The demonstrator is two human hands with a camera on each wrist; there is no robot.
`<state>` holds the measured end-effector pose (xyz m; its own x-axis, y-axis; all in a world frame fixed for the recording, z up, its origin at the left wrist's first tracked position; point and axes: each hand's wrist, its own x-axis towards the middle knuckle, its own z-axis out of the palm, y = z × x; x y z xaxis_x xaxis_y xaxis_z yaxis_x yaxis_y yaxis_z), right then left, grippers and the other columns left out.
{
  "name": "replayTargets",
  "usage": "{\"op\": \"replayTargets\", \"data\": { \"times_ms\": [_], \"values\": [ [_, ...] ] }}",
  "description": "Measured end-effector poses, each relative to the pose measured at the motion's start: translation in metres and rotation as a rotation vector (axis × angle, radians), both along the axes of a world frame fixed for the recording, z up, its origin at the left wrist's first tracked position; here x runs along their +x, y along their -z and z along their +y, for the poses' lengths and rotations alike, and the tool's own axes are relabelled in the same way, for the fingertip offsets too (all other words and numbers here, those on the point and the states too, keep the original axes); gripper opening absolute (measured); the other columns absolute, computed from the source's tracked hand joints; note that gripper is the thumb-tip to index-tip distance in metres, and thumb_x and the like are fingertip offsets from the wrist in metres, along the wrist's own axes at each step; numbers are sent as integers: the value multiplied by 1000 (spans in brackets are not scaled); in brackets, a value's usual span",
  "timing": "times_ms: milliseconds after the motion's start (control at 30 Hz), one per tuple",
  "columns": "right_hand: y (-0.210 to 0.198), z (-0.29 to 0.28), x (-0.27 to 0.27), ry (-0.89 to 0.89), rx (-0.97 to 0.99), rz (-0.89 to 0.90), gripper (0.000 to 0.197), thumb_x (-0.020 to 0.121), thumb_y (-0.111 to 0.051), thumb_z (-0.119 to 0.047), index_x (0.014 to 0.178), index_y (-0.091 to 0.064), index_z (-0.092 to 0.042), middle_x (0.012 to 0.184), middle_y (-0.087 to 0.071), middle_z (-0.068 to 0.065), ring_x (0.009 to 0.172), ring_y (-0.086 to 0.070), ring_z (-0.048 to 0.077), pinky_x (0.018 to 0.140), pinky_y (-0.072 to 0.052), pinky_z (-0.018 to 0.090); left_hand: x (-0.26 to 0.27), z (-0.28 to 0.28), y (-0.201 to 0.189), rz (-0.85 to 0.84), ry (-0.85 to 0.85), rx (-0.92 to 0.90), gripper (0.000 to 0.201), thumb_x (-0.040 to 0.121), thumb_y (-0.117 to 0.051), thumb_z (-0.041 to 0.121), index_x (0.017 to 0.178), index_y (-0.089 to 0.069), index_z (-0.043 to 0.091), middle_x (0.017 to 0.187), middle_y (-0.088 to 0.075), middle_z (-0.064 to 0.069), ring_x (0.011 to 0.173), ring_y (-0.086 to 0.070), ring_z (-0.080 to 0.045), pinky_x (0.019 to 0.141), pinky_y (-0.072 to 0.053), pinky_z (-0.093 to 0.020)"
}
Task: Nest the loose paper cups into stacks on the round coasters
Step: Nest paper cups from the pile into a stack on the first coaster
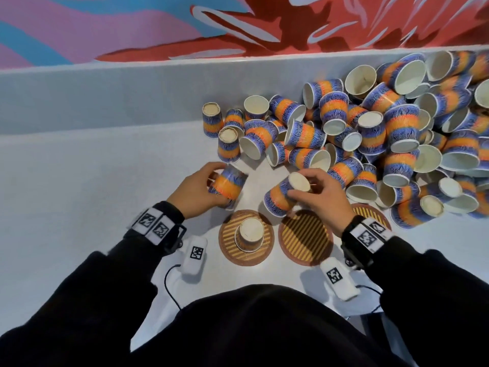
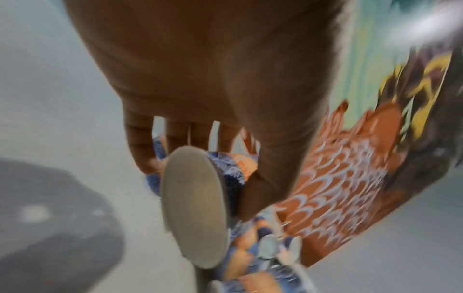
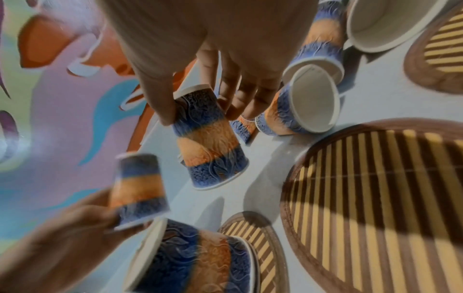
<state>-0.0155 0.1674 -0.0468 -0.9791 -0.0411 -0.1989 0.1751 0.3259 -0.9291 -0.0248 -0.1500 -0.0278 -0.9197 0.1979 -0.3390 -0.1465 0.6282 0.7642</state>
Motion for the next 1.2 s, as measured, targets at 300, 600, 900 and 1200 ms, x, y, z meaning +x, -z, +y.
{"op": "replayTargets", "data": {
  "times_ms": [300,600,900,1200],
  "values": [
    [-57,8,26,135,-247,247,33,92,-78,-22,123,-69,-20,114,-69,-2,101,-65,11,80,-55,29,53,26,-28,136,232,268,83,71,-94,9,138,-51,30,131,-62,20,127,-59,-4,107,-51,-26],
    [-101,-21,53,-220,-38,551,55,87,-78,-29,136,-57,-16,130,-63,2,119,-63,24,94,-57,49,59,20,9,88,356,37,98,69,-94,30,149,-39,43,142,-57,16,132,-54,-2,115,-45,-36],
    [-35,-43,55,-548,261,479,65,88,-84,-39,144,-55,-23,135,-59,-7,124,-55,5,99,-49,29,36,-11,-18,73,341,-139,89,85,-85,36,155,-31,44,143,-55,9,131,-53,-10,109,-44,-33],
    [-20,-32,23,-421,236,318,73,90,-77,-54,152,-42,-37,141,-57,-14,127,-54,2,101,-50,30,7,-18,-20,182,206,-204,74,88,-83,34,152,-46,35,141,-58,5,123,-57,-12,106,-50,-39]
  ]
}}
